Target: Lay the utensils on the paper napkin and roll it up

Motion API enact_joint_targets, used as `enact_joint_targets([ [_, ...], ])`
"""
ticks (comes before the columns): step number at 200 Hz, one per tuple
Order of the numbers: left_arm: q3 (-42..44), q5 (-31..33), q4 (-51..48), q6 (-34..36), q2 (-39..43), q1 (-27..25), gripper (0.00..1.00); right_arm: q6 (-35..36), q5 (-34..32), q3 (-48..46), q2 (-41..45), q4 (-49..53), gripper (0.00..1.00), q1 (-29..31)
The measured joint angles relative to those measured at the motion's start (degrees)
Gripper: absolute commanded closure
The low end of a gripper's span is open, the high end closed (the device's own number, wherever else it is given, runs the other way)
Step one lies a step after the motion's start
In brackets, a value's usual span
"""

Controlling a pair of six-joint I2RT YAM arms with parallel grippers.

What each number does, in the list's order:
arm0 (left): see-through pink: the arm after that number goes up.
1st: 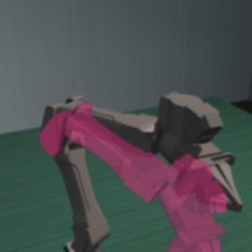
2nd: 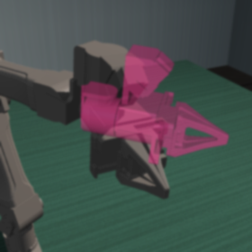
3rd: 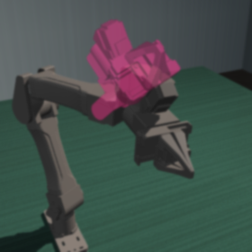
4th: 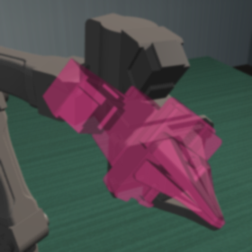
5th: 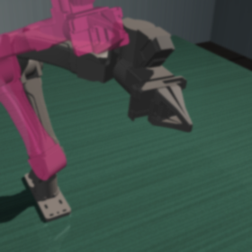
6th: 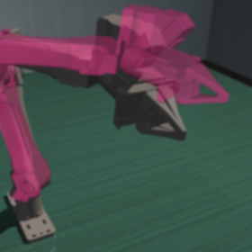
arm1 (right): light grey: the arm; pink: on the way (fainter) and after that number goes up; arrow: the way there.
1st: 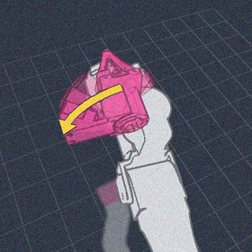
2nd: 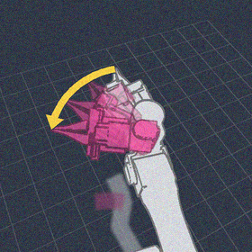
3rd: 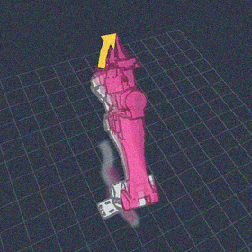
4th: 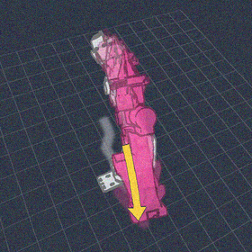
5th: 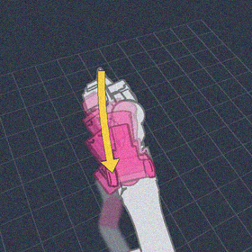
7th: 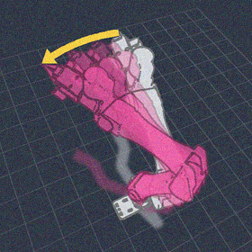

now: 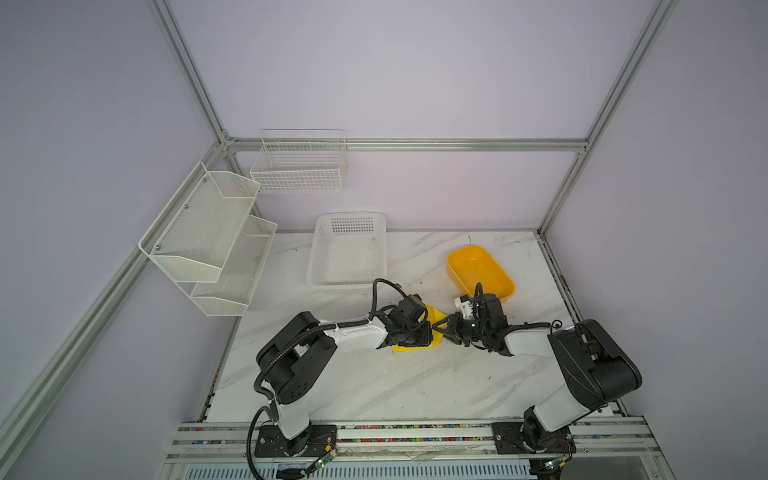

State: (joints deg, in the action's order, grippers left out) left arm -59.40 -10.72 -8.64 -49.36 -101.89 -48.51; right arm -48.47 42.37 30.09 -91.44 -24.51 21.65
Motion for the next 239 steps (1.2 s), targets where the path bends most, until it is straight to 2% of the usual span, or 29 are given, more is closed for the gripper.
enact_joint_targets([
  [47,0.2,2.1,-2.6,-1.1,1.6,0.0,0.82,0.4,0.0,0.3,-0.3,0.4,0.76,0.0],
  [146,0.4,3.1,-6.2,-1.1,-0.3,0.1,0.83,0.4,0.3,0.3,-0.2,0.3,0.76,0.6],
  [239,0.4,3.1,-6.1,-1.1,-1.2,0.4,0.83,0.9,-2.7,2.1,0.8,0.3,0.84,5.5],
])
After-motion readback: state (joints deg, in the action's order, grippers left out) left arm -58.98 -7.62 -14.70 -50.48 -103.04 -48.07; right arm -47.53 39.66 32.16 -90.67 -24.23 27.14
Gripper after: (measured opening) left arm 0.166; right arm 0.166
